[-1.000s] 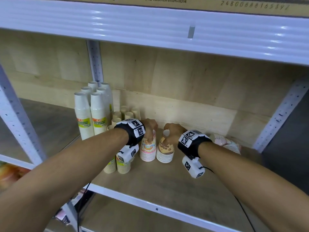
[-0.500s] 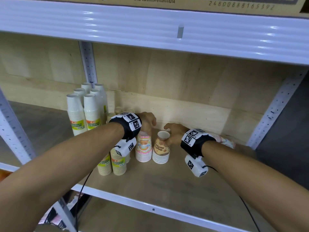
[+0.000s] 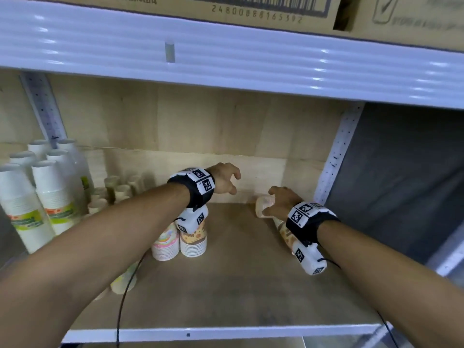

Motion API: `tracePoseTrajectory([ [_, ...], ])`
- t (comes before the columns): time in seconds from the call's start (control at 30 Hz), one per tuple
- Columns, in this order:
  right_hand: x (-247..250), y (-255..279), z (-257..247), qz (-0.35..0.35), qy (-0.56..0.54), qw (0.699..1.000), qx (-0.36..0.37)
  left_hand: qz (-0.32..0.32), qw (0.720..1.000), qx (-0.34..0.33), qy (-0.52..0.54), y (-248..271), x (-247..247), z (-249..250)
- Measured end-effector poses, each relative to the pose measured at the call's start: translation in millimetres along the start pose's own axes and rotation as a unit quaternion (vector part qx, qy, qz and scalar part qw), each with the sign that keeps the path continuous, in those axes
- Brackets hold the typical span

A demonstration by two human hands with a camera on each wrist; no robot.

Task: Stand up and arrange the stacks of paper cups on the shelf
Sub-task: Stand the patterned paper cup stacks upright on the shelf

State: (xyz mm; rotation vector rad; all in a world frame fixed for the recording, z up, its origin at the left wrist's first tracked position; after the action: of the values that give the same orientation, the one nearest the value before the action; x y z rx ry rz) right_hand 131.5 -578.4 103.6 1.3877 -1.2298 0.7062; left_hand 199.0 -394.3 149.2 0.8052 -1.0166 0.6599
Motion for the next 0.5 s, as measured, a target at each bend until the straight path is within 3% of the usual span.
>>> tracePoseTrajectory([
  [0.1, -12.7, -18.2, 39.7, 0.023, -0.003, 0.999, -0.039, -0.007, 0.999, -0.035, 0.003, -24.4, -10.6, 26.9],
  [0.23, -28.9, -2.9, 70.3, 0.047, -0.015, 0.997, -0.066, -0.022, 0.998, -0.062, 0.005, -57.7, -25.9, 51.9],
  [0.37, -56.8, -6.9, 89.3, 0.018, -0.126, 0.988, -0.083, -0.034, 0.997, -0.074, 0.003, -92.0, -44.6, 66.6],
  [0.5, -81.4, -12.5, 99.1, 0.001, -0.085, 0.993, -0.077, -0.052, 0.994, -0.092, -0.003, -122.3, -60.5, 75.3],
])
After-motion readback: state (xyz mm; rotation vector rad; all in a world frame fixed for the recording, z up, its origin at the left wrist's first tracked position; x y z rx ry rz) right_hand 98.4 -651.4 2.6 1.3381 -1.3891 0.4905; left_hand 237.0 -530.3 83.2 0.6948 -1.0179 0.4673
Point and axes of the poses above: each hand's wrist, its own y-axis away from the middle knuckle, its own x-axis out of the back of the hand, z = x × y, the point moved 2 cm from there along -y, towards the middle knuckle, and after that the axes turned 13 degrees about -z, right-handed, at the moved point
